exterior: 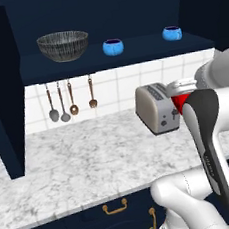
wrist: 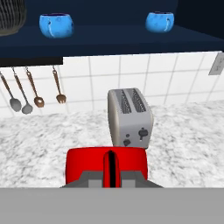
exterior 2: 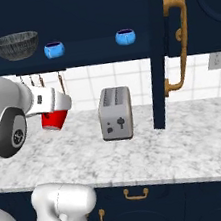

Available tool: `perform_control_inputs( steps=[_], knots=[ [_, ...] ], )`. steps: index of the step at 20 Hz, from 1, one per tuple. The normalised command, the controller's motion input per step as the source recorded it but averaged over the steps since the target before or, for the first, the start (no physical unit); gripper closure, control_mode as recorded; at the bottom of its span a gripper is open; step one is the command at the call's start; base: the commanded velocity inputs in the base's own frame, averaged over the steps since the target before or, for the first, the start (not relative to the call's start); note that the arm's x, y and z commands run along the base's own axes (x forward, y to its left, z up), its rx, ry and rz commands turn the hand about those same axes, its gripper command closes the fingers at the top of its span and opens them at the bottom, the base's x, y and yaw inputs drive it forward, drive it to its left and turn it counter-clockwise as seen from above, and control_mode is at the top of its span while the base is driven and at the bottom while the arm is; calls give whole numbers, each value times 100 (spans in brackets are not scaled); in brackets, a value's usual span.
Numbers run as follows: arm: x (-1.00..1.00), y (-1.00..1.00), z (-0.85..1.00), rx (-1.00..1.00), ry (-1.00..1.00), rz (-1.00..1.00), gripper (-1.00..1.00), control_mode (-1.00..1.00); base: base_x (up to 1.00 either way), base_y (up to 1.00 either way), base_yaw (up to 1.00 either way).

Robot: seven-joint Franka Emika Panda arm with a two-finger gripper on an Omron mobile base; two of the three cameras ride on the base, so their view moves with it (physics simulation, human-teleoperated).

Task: Gather all objects into one cabinet and sort the glasses and bowls to opposite sides.

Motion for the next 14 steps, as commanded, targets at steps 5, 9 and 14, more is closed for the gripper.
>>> perform_control_inputs(
  steps=[5, 9, 14],
  knots=[
    [0, 0, 0, 0, 0, 0, 100, 100, 52, -42, 0],
    [0, 0, 0, 0, 0, 0, 100, 100, 7, -33, 0],
    [0, 0, 0, 0, 0, 0, 100, 100, 5, -9, 0]
  ],
)
